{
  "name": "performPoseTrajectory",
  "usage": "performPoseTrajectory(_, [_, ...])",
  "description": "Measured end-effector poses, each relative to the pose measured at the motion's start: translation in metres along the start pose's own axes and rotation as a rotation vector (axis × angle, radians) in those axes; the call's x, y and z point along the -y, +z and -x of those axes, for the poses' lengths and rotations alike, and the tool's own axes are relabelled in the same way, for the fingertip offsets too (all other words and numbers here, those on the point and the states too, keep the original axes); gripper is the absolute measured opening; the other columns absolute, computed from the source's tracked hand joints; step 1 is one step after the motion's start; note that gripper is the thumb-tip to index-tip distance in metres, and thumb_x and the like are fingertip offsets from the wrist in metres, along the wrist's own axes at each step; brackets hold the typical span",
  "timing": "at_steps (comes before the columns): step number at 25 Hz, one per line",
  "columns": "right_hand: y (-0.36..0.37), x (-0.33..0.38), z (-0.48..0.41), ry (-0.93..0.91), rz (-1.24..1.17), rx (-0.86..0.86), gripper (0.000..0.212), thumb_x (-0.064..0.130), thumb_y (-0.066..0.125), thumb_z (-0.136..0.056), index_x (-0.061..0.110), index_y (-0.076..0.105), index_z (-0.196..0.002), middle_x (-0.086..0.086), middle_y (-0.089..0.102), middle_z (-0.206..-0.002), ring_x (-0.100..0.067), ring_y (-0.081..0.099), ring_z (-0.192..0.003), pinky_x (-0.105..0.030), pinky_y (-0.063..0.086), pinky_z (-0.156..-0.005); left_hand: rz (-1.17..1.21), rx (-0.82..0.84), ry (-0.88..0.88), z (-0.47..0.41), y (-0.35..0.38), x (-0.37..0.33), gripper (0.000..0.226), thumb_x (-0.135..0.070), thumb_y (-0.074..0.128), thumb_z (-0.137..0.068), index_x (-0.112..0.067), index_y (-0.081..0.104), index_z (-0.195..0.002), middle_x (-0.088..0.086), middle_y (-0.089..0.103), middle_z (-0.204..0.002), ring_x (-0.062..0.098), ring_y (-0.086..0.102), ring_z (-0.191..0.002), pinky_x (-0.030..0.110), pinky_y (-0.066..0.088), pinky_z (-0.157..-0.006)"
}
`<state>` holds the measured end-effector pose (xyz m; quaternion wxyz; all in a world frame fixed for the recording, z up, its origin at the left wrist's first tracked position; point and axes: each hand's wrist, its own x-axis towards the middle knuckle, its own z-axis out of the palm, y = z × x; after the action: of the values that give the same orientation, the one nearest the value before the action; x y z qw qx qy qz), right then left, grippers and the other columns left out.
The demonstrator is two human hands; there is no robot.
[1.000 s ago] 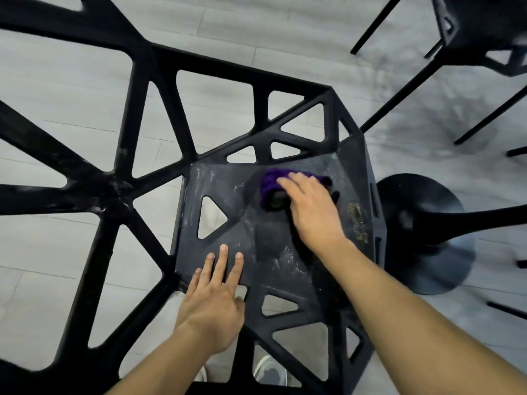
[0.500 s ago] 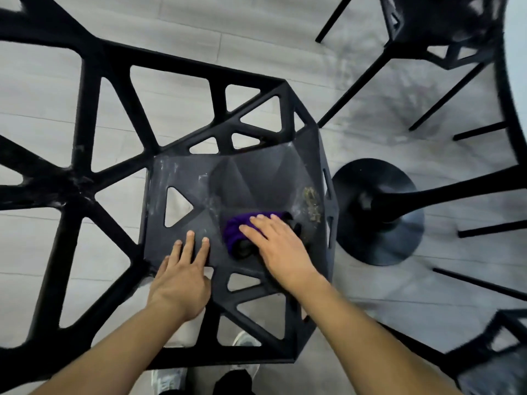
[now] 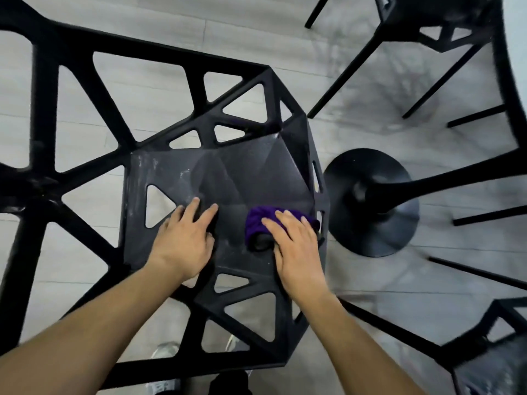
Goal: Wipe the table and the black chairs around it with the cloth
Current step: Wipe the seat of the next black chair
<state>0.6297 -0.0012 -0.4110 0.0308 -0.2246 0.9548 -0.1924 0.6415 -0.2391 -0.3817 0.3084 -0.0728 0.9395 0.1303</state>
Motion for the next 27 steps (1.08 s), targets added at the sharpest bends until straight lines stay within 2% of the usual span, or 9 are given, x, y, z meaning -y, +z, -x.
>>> performPoseTrajectory(3, [0.004,-0.028,-0.077,-0.028,0.036,-0.049,0.049,0.003,0.062,-0.085,0.015,0.063,-0.133,-0.013,0.059,-0.136,-0.031,0.052,-0.128,-0.05,0.034,-0.113,-0.021,0.046,0.015,-0.005,0.014,0.011,0.069,-0.044,0.032,-0.105,-0.037,-0.008,-0.161,0.004,-0.012,-0.171,0.033,-0.002,-0.157,0.046,0.009,-0.128])
performPoseTrajectory(7, [0.007,-0.041,-0.186,0.081,0.009,-0.112,0.046,0.01,0.052,-0.09,0.018,0.06,-0.134,-0.011,0.058,-0.136,-0.033,0.055,-0.123,-0.051,0.039,-0.108,-0.096,-0.002,0.013,0.0,0.025,0.008,0.073,-0.046,0.028,-0.106,-0.036,-0.024,-0.156,0.004,-0.024,-0.168,0.032,-0.011,-0.157,0.044,0.002,-0.127])
performPoseTrajectory(9, [0.012,-0.034,-0.166,0.09,0.009,-0.133,0.046,0.008,0.054,-0.091,0.018,0.06,-0.135,-0.012,0.056,-0.14,-0.032,0.051,-0.13,-0.048,0.033,-0.115,-0.076,0.005,0.014,0.0,0.026,0.009,0.073,-0.042,0.03,-0.106,-0.037,-0.023,-0.157,0.003,-0.024,-0.168,0.031,-0.012,-0.157,0.044,0.0,-0.127])
performPoseTrajectory(11, [0.014,-0.018,-0.098,0.052,0.002,-0.111,0.05,0.005,0.058,-0.088,0.016,0.06,-0.136,-0.012,0.054,-0.143,-0.031,0.046,-0.136,-0.047,0.027,-0.118,-0.047,0.031,0.022,-0.002,0.022,0.011,0.075,-0.036,0.034,-0.105,-0.039,-0.018,-0.158,0.003,-0.022,-0.168,0.032,-0.01,-0.157,0.045,0.002,-0.127])
performPoseTrajectory(14, [0.013,0.016,0.008,-0.005,-0.028,0.084,0.06,0.003,0.06,-0.085,0.02,0.055,-0.142,-0.008,0.048,-0.15,-0.027,0.039,-0.143,-0.044,0.022,-0.122,0.027,0.104,0.04,-0.005,0.009,0.013,0.077,-0.031,0.041,-0.102,-0.038,-0.008,-0.16,0.003,-0.016,-0.17,0.031,-0.007,-0.157,0.045,0.006,-0.128])
performPoseTrajectory(16, [0.01,0.016,0.028,-0.007,-0.032,0.13,0.058,0.004,0.06,-0.087,0.021,0.054,-0.143,-0.007,0.049,-0.149,-0.027,0.04,-0.142,-0.045,0.024,-0.121,0.127,0.11,0.011,0.005,0.0,0.02,0.076,-0.032,0.047,-0.1,-0.034,0.002,-0.162,0.003,-0.007,-0.171,0.027,-0.001,-0.157,0.042,0.01,-0.128])
performPoseTrajectory(19, [0.015,0.023,-0.009,0.027,-0.03,0.106,0.05,0.008,0.056,-0.09,0.018,0.057,-0.139,-0.01,0.053,-0.143,-0.031,0.046,-0.136,-0.049,0.03,-0.117,0.046,0.059,-0.033,0.033,0.002,0.055,0.07,-0.033,0.046,-0.098,-0.022,0.016,-0.161,0.01,0.006,-0.17,0.032,0.01,-0.155,0.043,0.017,-0.126])
performPoseTrajectory(24, [0.065,0.069,-0.141,0.062,-0.08,0.021,0.047,0.011,0.051,-0.091,0.016,0.057,-0.137,-0.013,0.055,-0.14,-0.035,0.049,-0.131,-0.052,0.033,-0.113,-0.129,0.17,0.072,0.048,0.025,0.088,0.078,-0.035,0.031,-0.097,-0.019,-0.011,-0.161,0.012,-0.017,-0.169,0.033,-0.01,-0.157,0.044,0.006,-0.128])
performPoseTrajectory(27, [0.078,0.076,-0.136,-0.037,-0.094,0.028,0.051,0.007,0.054,-0.085,0.014,0.059,-0.136,-0.014,0.055,-0.139,-0.035,0.049,-0.131,-0.051,0.032,-0.114,-0.11,0.179,0.045,0.049,0.024,0.079,0.08,-0.027,0.039,-0.1,-0.019,-0.014,-0.161,0.011,-0.022,-0.167,0.033,-0.014,-0.156,0.042,0.001,-0.128])
